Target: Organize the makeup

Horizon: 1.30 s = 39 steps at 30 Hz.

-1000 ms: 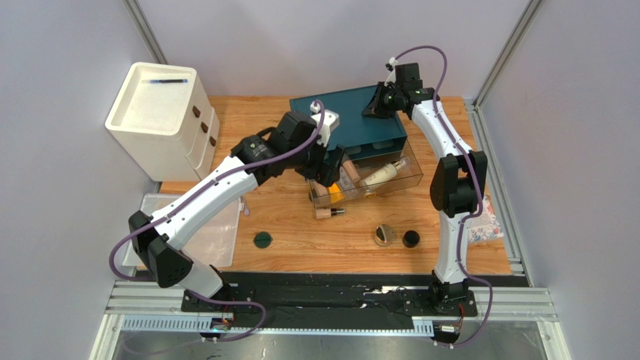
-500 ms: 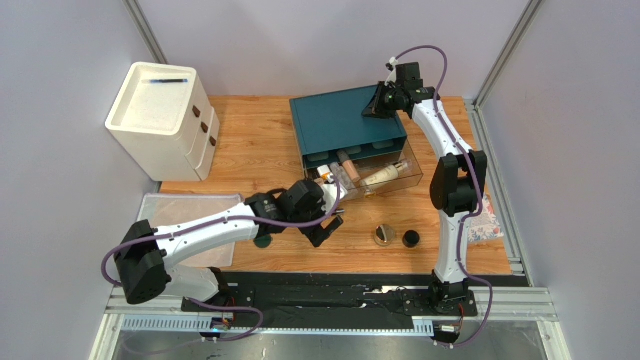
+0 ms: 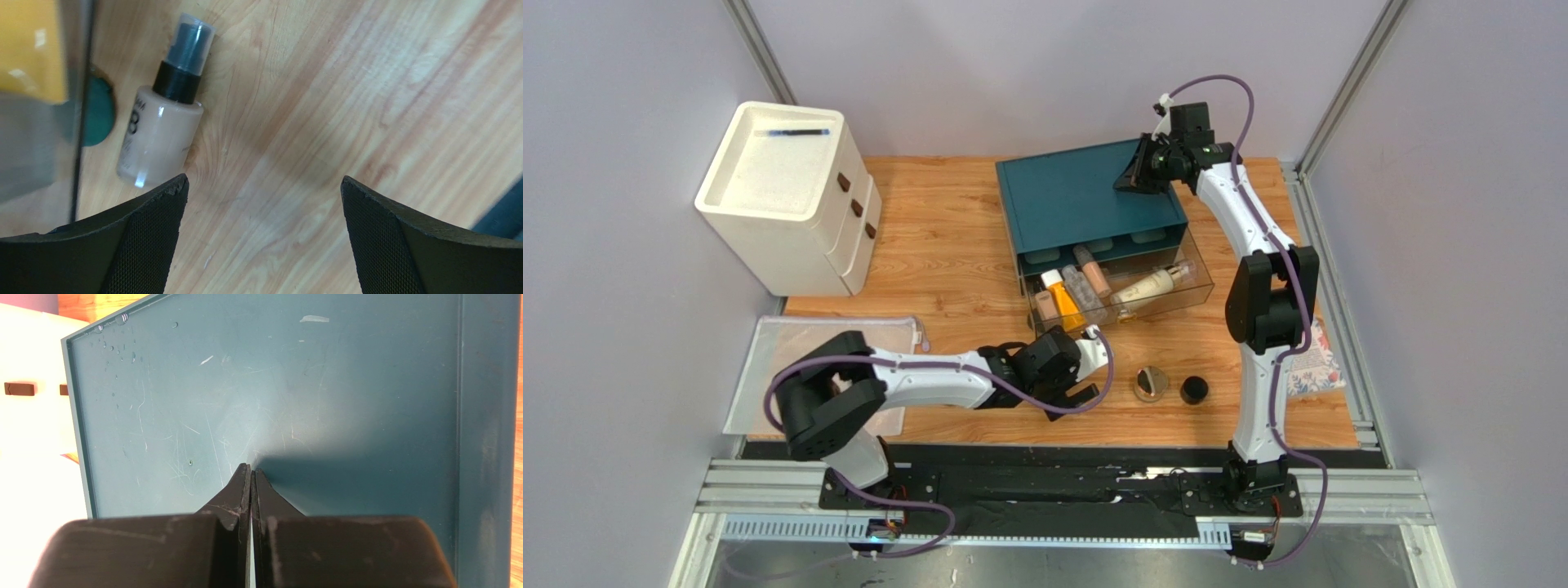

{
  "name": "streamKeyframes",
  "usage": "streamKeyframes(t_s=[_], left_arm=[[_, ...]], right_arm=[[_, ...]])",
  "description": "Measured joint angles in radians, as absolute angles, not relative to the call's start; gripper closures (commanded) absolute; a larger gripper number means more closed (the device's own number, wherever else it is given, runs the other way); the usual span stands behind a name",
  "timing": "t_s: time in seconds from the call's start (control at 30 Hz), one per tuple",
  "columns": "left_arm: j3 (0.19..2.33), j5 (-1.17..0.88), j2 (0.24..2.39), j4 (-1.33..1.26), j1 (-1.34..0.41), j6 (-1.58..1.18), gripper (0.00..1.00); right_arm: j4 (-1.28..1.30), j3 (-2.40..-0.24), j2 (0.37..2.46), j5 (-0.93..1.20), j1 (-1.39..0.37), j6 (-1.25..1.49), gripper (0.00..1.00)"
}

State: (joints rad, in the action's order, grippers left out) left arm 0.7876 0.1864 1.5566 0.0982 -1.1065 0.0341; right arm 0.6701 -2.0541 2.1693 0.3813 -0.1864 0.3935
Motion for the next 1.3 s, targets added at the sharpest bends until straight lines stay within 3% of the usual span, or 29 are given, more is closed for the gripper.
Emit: streamKeyframes(t_s=[0.77,1.03,1.3], left_arm=[[1.044,0.327,1.805,0.119,-1.127,0.096,0.01],[1.044,0.282,1.804,0.125,-1.093,0.088,0.13],[1.044,0.230,1.801,0.144,-1.077,0.072,0.14]], right_arm=[[0.657,-2.042,2.165,0.388,-0.180,0.394,1.00],[0.648,-2.041,2.166,0.388,-0.179,0.393,1.00],[0.648,-2.041,2.166,0.388,-0.179,0.393,1.00]])
